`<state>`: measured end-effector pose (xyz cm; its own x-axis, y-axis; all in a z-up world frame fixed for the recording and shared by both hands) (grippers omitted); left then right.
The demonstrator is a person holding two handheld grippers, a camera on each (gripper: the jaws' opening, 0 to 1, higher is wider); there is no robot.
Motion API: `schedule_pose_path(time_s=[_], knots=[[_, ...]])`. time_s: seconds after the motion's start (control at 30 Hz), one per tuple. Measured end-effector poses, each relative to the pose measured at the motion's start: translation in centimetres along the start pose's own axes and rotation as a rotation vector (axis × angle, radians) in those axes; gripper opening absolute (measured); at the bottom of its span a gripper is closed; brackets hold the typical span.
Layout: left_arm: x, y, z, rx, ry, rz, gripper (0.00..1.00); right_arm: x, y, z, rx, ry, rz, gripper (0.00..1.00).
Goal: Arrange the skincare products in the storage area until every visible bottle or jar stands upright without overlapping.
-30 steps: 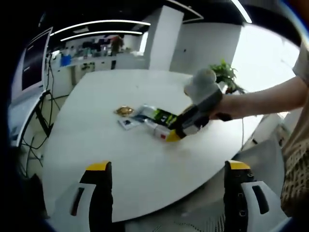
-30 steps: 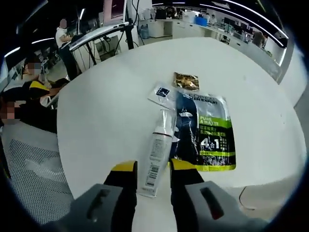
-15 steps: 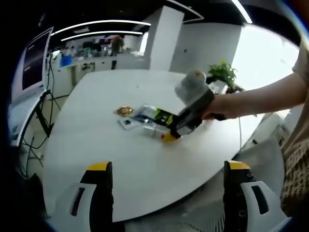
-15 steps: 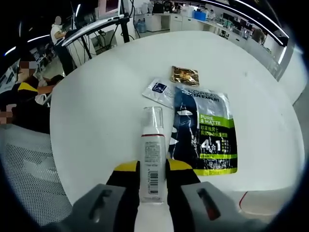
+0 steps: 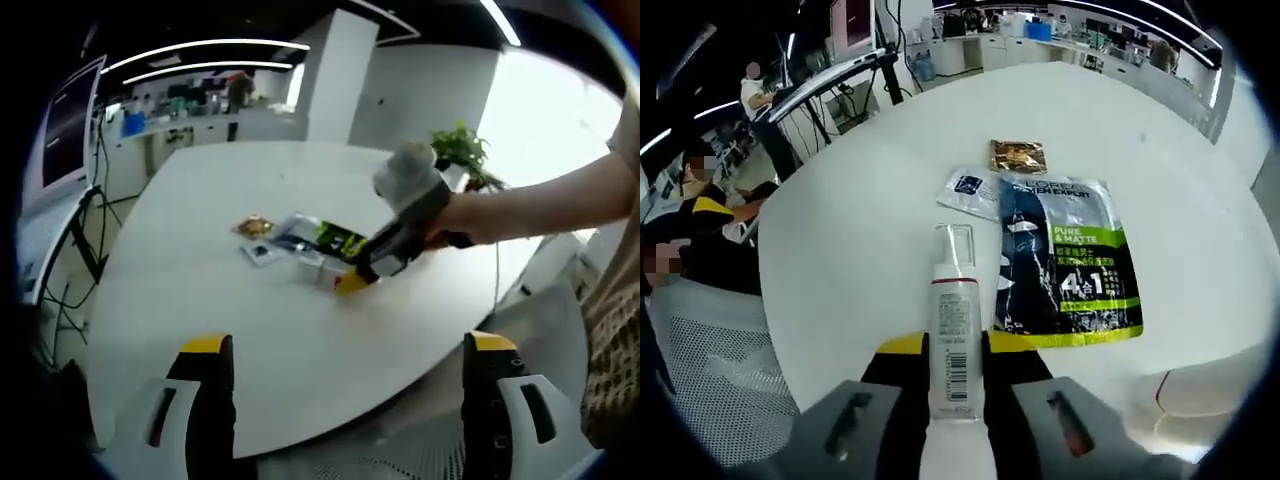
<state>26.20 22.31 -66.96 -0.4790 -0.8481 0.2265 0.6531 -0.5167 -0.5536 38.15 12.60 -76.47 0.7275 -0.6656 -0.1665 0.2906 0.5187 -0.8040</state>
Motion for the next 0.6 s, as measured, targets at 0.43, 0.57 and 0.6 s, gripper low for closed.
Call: schedule_pose_path(time_s=[0.43,0.57,0.6], knots=[[1.4,0.4,-0.2,-0.06,0.045,-0.049,0.93,-2.9,-6.1,1.9,0.283,0.289,0.218,0.18],[1.7,0.1,0.8,-0.042,0.029,-0.077,0.93,-4.2,-7.9,2.6,0.356,0.29,0.29,0.18],[1.8,0.0,1.0,-0.038,0.033,-0.084,0.92,-4.6,-8.4,2.8,0.374,0.288,0.311,0.18]])
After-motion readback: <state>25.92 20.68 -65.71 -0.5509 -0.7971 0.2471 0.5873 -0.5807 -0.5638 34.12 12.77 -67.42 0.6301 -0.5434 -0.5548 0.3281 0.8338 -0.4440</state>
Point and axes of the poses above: the point that each gripper's makers call its tool centre point, and the gripper's own axes: y roughly forward along the fingers, x roughly to its right, z roughly out of its top, the point moved 1 cm from there along -y, roughly backward along the fingers, and after that the axes turned 1 degree about y, right-handed, at the moved point
